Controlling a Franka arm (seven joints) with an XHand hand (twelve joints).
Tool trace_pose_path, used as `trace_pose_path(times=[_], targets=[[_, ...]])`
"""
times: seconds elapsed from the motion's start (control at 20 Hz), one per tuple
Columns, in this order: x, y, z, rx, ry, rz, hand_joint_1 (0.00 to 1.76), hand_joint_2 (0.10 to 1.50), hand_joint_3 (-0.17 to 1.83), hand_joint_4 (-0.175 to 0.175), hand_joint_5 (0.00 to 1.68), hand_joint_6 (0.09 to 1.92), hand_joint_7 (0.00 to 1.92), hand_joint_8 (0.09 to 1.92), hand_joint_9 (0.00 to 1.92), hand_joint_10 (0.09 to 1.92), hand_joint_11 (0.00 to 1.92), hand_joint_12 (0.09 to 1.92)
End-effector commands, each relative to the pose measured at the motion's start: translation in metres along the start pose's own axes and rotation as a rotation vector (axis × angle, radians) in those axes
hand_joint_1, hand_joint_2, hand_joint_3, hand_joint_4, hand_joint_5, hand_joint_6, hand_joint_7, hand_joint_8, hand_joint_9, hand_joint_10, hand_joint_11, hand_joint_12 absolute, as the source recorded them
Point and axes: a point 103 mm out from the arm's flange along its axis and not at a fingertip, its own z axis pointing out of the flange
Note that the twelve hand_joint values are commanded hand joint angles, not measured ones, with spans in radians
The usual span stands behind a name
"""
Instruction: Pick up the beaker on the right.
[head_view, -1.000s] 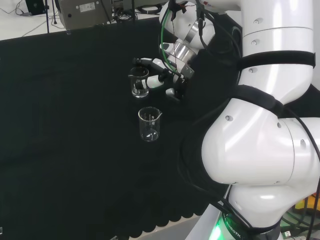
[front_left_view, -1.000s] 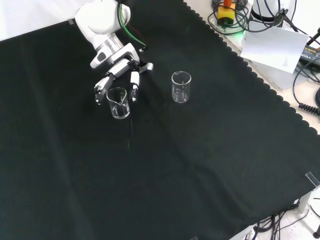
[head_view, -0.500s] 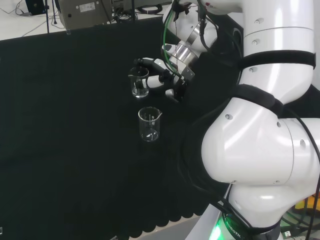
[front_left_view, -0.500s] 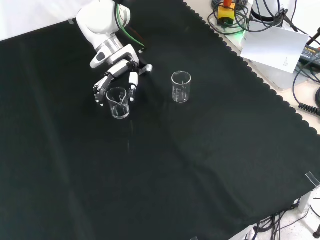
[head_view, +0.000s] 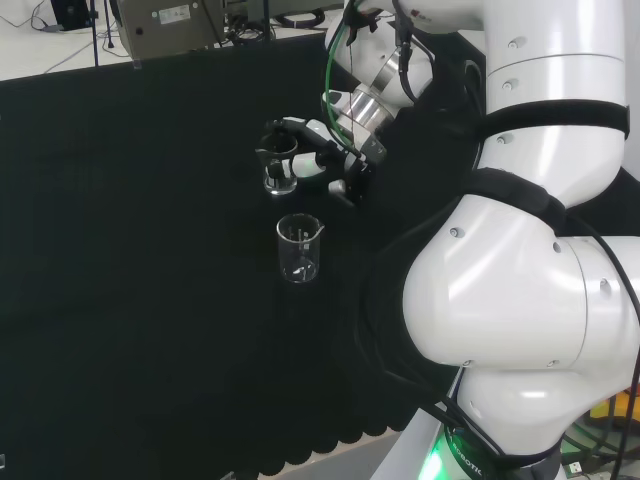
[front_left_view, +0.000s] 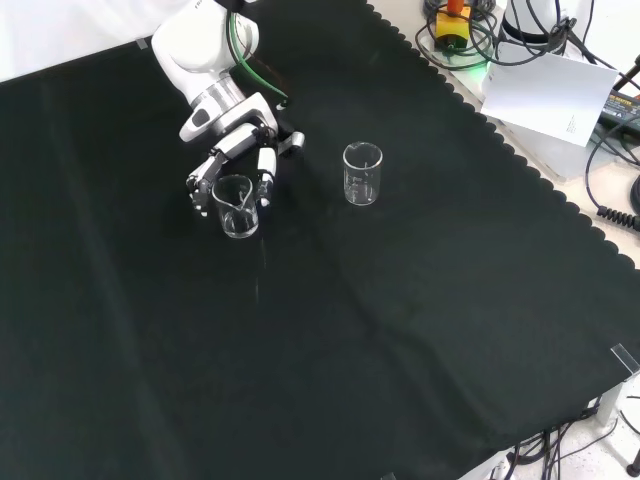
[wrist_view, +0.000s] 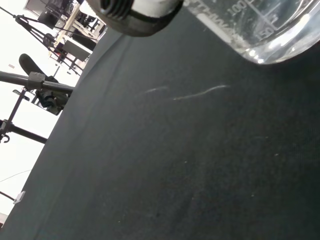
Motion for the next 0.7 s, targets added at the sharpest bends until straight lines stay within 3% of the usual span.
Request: trace_pose_path(times=[0.05,0.45,0.7], targets=[[0.001,0.002,0.007,0.005,0.006,0.005,0.99,0.88,-0.17,-0.014,0.33,0.65,0.28,0.69,0.46,0.56,0.06,1.37],[-0.004,0.002,0.008,-0.015,0.072,0.003,0.99,0.88,-0.17,-0.012,0.36,0.67,0.28,0.69,0.46,0.57,0.08,1.37],[0.007,0.008,0.020,-0.021,0.024,0.021,0.99,0.90,-0.17,-0.011,0.41,0.77,0.33,0.70,0.49,0.57,0.12,1.35]])
